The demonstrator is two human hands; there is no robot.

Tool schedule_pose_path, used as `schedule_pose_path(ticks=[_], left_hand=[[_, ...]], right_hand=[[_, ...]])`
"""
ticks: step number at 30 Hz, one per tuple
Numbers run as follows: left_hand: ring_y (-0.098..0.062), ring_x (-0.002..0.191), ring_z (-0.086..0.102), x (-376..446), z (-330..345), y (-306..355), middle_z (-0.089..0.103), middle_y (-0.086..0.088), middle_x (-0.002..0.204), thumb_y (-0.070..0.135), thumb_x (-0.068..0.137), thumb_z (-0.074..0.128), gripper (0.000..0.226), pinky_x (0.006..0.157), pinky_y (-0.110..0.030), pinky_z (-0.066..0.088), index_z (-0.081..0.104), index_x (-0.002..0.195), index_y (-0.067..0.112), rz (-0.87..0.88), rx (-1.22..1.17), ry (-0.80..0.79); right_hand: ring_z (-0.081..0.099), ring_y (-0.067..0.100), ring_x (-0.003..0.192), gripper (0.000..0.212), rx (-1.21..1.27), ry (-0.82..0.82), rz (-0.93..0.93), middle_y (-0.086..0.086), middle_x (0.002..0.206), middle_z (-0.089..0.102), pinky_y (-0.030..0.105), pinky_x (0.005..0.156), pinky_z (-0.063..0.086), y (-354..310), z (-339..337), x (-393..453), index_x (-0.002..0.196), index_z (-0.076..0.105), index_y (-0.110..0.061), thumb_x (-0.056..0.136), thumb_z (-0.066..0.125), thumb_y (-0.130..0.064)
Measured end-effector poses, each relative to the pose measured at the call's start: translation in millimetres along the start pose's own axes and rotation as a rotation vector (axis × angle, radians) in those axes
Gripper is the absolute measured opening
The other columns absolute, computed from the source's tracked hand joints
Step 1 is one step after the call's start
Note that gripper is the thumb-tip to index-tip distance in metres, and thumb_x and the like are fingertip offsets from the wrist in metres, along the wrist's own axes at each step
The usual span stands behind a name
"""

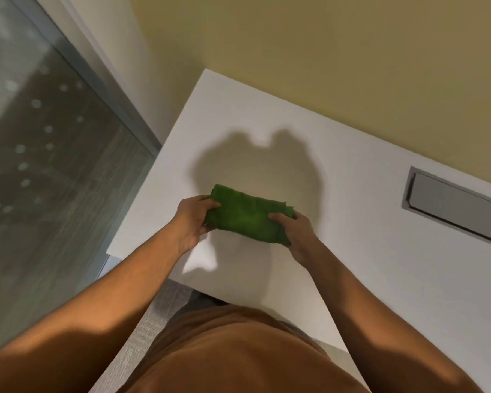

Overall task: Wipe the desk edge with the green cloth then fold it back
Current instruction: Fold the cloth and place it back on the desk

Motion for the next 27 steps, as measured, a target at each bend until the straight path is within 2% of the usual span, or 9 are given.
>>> schedule_pose_path(ticks=[3,5,8,11,15,20,22,24,27], left_hand=[[-0.026,0.088,0.081,-13.7,44.0,0.4,0.083,-0.012,0.093,0.004,0.098,0.058,0.016,0.064,-0.036,0.066,0.07,0.108,0.007,-0.022,-0.048,-0.119],[-0.025,0.08,0.082,-21.0,70.8,0.7,0.084,-0.012,0.088,0.006,0.098,0.056,0.018,0.063,-0.036,0.066,0.071,0.108,0.006,-0.022,-0.05,-0.233],[-0.022,0.079,0.081,-26.0,110.5,4.0,0.083,-0.01,0.091,0.008,0.097,0.058,0.018,0.065,-0.034,0.065,0.076,0.101,0.008,0.028,-0.002,-0.343],[-0.015,0.077,0.079,-22.5,149.3,8.0,0.083,-0.001,0.087,0.007,0.097,0.061,0.015,0.065,-0.03,0.064,0.074,0.1,0.015,0.112,0.108,-0.335],[-0.017,0.082,0.075,-7.8,205.9,11.7,0.083,0.003,0.084,0.006,0.098,0.063,0.015,0.072,-0.032,0.061,0.073,0.1,0.018,0.174,0.222,-0.302],[-0.022,0.089,0.074,17.5,286.7,25.8,0.08,-0.005,0.101,0.006,0.098,0.068,0.013,0.072,-0.031,0.058,0.074,0.102,0.017,0.27,0.373,-0.28],[-0.021,0.09,0.075,29.1,317.4,32.4,0.079,-0.006,0.104,0.006,0.098,0.069,0.012,0.061,-0.027,0.06,0.073,0.107,0.012,0.307,0.442,-0.269],[-0.021,0.091,0.077,40.7,345.3,38.8,0.079,-0.01,0.108,0.003,0.098,0.069,0.015,0.058,-0.025,0.062,0.071,0.112,0.008,0.336,0.486,-0.256],[-0.03,0.105,0.077,60.6,378.7,48.3,0.076,-0.017,0.121,-0.002,0.096,0.069,0.025,0.083,-0.043,0.067,0.069,0.12,0.006,0.366,0.501,-0.222]], right_hand=[[0.073,0.028,0.103,0.045,0.189,-0.119,0.206,0.01,0.117,0.078,0.034,0.074,0.061,3.9,-38.2,-2.1,0.13,0.067,-0.016,0.087,0.079,-0.015],[0.073,0.027,0.102,0.048,0.252,-0.185,0.253,0.008,0.115,0.08,0.032,0.069,0.06,5.6,-65.0,-1.4,0.129,0.068,-0.02,0.083,0.081,-0.017],[0.073,0.027,0.105,0.049,0.347,-0.226,0.206,0.008,0.119,0.079,0.032,0.07,0.061,1.8,-102.5,2.3,0.131,0.068,-0.02,0.084,0.08,-0.018],[0.071,0.027,0.116,0.046,0.384,-0.202,0.051,0.008,0.125,0.078,0.036,0.084,0.061,-13.8,-142.2,11.9,0.134,0.067,-0.018,0.089,0.077,-0.017],[0.071,0.037,0.119,0.048,0.344,-0.072,-0.125,0.018,0.132,0.073,0.054,0.099,0.06,-45.7,-197.5,29.1,0.135,0.064,-0.01,0.089,0.078,-0.009],[0.072,0.038,0.114,0.055,0.229,0.139,-0.243,0.018,0.129,0.07,0.054,0.097,0.062,-94.8,-259.9,59.1,0.134,0.06,-0.004,0.085,0.085,-0.007],[0.071,0.038,0.115,0.052,0.173,0.202,-0.273,0.018,0.128,0.069,0.055,0.099,0.061,-112.5,-280.3,75.7,0.134,0.06,-0.003,0.087,0.082,-0.004],[0.07,0.036,0.115,0.047,0.114,0.246,-0.304,0.015,0.125,0.069,0.05,0.097,0.062,-129.1,-296.4,93.6,0.132,0.061,-0.004,0.088,0.079,-0.002],[0.069,0.03,0.108,0.043,-0.011,0.317,-0.338,0.006,0.112,0.068,0.032,0.08,0.062,-150.2,-312.9,119.5,0.127,0.06,-0.011,0.088,0.078,-0.006]])
Point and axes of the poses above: each hand's wrist, its own x-axis towards the middle knuckle, its own z-axis out of the palm, y = z × x, the point moved 3 cm from there along x, towards the middle knuckle
